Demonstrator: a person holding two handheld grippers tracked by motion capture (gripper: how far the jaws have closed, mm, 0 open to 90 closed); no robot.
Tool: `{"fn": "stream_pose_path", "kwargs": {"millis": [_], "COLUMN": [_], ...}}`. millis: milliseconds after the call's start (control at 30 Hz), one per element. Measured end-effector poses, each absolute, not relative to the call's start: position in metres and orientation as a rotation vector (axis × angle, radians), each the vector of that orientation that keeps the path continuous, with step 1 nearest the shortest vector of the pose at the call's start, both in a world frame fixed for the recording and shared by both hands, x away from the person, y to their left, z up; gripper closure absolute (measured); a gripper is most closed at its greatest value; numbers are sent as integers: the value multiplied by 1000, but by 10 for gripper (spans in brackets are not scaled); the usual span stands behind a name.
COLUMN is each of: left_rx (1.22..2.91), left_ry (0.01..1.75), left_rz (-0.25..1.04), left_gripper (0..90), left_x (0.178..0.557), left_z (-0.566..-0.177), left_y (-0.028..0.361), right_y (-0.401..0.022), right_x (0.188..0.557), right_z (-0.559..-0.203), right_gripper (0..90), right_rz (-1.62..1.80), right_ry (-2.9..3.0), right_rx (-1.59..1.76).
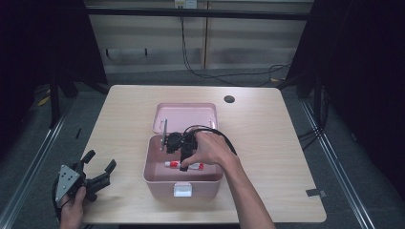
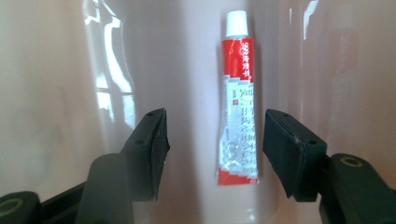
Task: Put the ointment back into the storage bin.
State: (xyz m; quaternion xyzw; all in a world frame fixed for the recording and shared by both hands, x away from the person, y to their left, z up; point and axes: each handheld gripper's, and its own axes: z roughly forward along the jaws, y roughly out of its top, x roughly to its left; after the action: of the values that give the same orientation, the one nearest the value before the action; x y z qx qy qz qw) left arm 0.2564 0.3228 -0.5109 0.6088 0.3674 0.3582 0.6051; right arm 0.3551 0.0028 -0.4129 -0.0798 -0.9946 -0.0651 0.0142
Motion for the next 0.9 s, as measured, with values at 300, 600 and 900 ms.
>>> {"fn": "stream_pose_path", "kwargs": {"millis": [300,600,900], "left_rx": [1409,1409,1411], "left_ry": [850,851,850], "left_rz": [829,828,832], "left_gripper": [155,155,156], "left_x": [256,256,257], "left_z": [-511,-511,-511], "left_y": [323,323,323], "right_y": [-7,-24,-43], "right_x": [354,351,347], "right_z": [-398,-374,-360], "right_gripper": [391,385,389], "right_rz": [-207,-284,-343], "right_ry": [-3076,-3073,-3071], "right_rx": [-278,-304,-350]}}
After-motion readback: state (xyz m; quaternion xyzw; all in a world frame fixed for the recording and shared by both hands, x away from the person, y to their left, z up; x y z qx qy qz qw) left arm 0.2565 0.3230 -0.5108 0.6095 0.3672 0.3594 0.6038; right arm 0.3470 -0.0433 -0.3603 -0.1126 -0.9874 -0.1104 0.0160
